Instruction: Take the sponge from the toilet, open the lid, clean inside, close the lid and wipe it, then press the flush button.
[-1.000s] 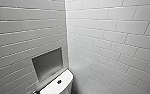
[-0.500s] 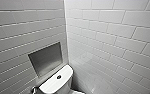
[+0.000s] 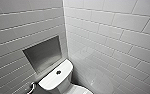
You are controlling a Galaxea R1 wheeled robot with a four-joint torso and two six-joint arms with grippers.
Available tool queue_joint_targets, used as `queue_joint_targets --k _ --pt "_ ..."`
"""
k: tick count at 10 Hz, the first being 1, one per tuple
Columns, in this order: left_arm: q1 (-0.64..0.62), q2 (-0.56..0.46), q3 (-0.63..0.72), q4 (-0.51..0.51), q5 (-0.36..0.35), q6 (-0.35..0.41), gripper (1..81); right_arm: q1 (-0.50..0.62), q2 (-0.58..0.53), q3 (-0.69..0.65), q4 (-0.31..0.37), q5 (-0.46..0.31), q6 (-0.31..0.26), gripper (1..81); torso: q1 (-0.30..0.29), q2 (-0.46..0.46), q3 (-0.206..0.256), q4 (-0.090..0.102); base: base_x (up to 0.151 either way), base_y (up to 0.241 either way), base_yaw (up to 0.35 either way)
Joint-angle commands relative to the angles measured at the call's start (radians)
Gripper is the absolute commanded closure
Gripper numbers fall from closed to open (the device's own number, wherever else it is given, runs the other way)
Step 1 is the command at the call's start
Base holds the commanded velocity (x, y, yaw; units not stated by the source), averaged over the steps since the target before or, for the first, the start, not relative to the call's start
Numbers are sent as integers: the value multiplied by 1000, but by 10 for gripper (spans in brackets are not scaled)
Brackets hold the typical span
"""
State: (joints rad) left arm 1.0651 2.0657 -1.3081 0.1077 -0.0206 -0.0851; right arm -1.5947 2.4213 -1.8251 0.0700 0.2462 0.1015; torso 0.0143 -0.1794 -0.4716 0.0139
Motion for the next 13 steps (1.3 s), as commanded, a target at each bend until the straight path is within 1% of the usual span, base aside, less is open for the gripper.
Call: queue_joint_targets --k 1,3,4,6,7,10,12,13 --pt "-249 -94 90 -3 165 -140 10 5 -19 -6 2 -65 0 811 0 0 0 0 0 0 0" --pt "-375 -90 101 -3 235 -205 10 5 5 -40 2 -65 1 811 0 0 0 0 0 0 0" --pt "-438 -88 101 -5 260 -232 10 4 12 -45 2 -67 1 811 0 0 0 0 0 0 0" --pt "-579 -82 99 -3 347 -307 10 5 23 -58 2 -67 1 811 0 0 -1 0 0 0 0" --pt "-634 -74 95 -5 379 -333 10 5 29 -66 2 -67 1 811 0 1 -1 0 0 0 0" --pt "-744 -29 49 -5 429 -412 10 0 60 -101 -1 -67 1 811 1 1 -2 0 0 0 0" --pt "-793 2 4 -6 433 -441 10 -3 69 -108 -1 -67 0 811 1 1 -2 0 0 0 0" --pt "-814 13 -8 -5 453 -461 811 -3 72 -108 -1 -65 0 811 1 2 -2 0 0 0 0"
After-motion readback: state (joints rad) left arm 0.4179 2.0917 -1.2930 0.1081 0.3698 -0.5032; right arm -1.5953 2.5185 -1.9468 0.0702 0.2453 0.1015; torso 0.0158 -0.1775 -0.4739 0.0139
